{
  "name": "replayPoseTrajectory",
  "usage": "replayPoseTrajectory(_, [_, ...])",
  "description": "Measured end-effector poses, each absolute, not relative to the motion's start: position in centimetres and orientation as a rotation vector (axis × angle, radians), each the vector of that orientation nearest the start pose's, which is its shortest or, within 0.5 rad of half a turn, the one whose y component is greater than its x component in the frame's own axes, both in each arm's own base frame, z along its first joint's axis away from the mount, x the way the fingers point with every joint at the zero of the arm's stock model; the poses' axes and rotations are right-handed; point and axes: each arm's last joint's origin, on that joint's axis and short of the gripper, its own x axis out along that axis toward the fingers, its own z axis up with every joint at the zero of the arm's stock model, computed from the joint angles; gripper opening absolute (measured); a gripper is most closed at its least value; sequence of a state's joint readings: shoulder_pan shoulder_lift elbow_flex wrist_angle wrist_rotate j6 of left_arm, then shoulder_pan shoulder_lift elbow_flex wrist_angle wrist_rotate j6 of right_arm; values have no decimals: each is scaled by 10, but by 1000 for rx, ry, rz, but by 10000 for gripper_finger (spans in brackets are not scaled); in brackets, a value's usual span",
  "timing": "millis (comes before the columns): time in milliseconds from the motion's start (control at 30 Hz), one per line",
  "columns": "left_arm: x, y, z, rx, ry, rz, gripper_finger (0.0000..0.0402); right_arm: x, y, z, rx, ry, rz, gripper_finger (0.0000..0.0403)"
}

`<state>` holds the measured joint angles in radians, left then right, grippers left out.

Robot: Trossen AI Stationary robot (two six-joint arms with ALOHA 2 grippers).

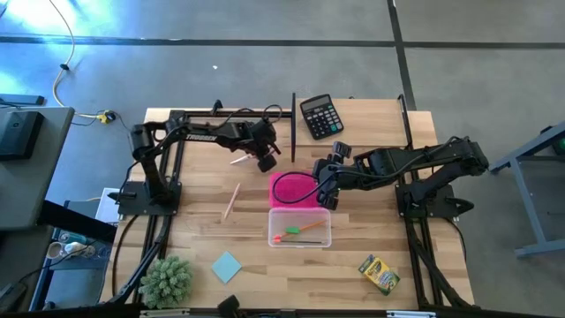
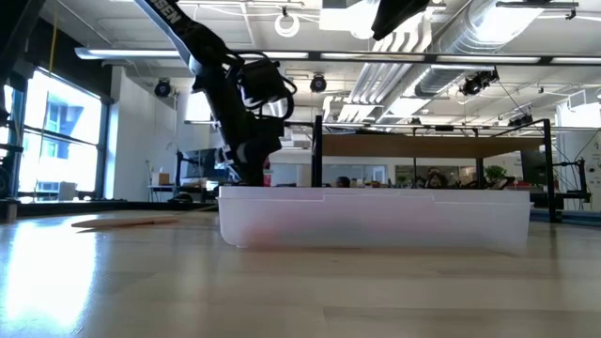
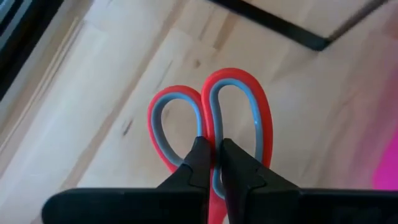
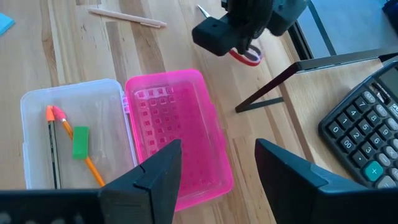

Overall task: Pack school essentials
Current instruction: Put the red scissors into the supply box

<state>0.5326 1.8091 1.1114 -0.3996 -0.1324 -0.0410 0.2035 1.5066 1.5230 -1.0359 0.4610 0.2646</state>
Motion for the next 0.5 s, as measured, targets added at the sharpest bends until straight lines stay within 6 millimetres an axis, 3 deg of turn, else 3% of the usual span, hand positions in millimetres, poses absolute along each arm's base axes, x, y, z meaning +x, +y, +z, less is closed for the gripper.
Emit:
replayPoseTrajectory(200, [310,154,175,-209,1088,568,7,293,47,351,-91,924,-359,193])
replayPoseTrajectory(500, [313,78,226,-132,988,459,7,293,47,352,-93,911,-392,193])
